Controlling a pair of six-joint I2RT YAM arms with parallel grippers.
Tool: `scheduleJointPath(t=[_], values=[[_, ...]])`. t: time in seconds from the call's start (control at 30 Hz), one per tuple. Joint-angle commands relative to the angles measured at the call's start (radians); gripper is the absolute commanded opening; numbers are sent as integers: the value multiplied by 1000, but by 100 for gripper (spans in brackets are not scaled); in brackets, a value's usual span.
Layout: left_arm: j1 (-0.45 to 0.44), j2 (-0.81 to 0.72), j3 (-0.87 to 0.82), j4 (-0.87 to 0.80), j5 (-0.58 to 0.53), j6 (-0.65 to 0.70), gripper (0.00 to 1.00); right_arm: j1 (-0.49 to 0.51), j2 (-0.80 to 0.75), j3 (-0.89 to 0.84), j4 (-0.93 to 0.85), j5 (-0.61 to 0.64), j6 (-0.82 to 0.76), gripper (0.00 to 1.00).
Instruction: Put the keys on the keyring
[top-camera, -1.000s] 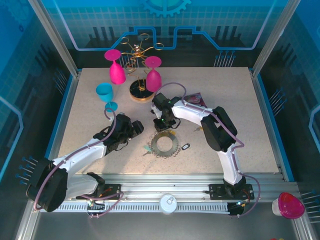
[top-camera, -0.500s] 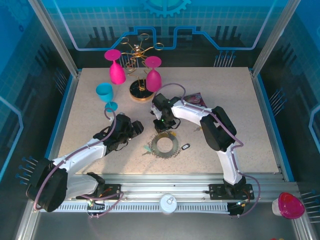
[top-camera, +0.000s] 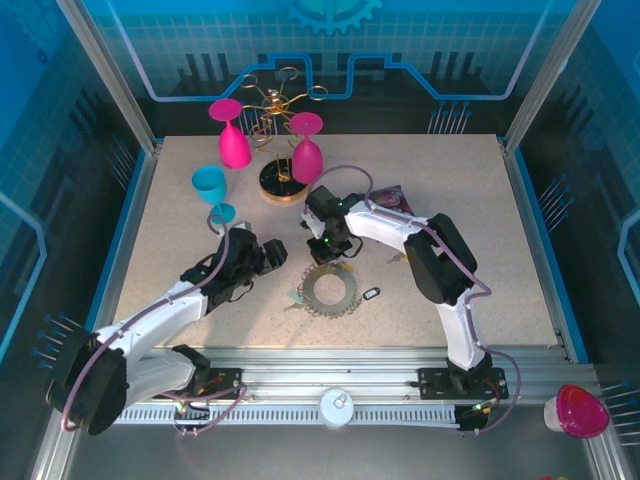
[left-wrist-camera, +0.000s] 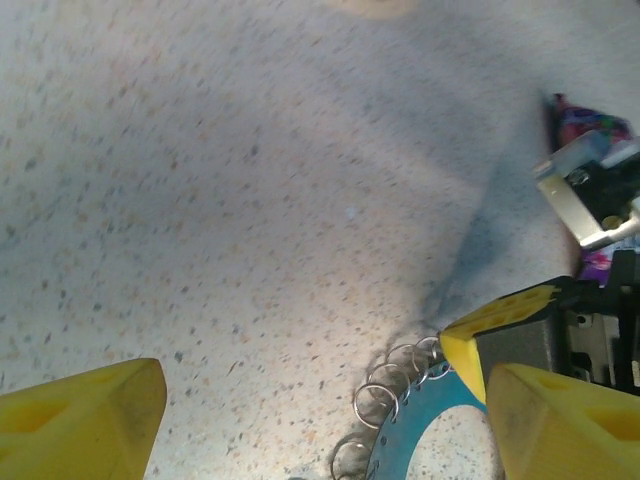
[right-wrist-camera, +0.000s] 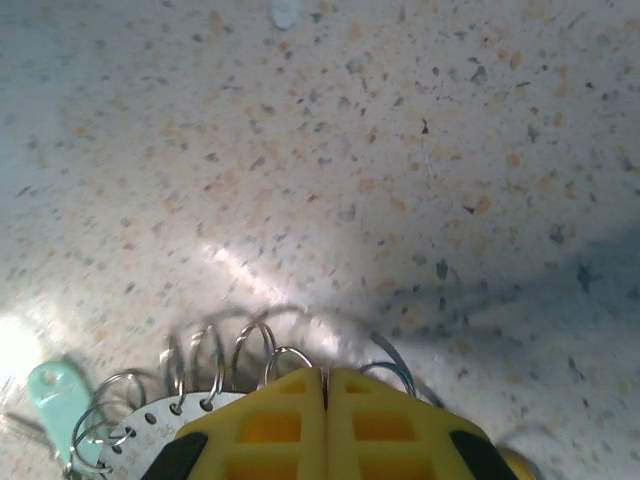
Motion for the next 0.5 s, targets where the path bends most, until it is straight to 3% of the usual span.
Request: scheduleJointPath(t=[0.0,0.23,0.33,0.47], values=[[7,-78,-31,117,47,215,84,-2,-152,-46,47,-43,-59,0],[6,-181,-85,251,299,586,81,-13,-346,-206,154,-132,-191,0],[6,-181,-65,208,455,753,81,-21,-394,-249,169,-162,-228,0],[6,-121,2,78,602,925,72,-26,-443,-293,193,-204,-270,0]])
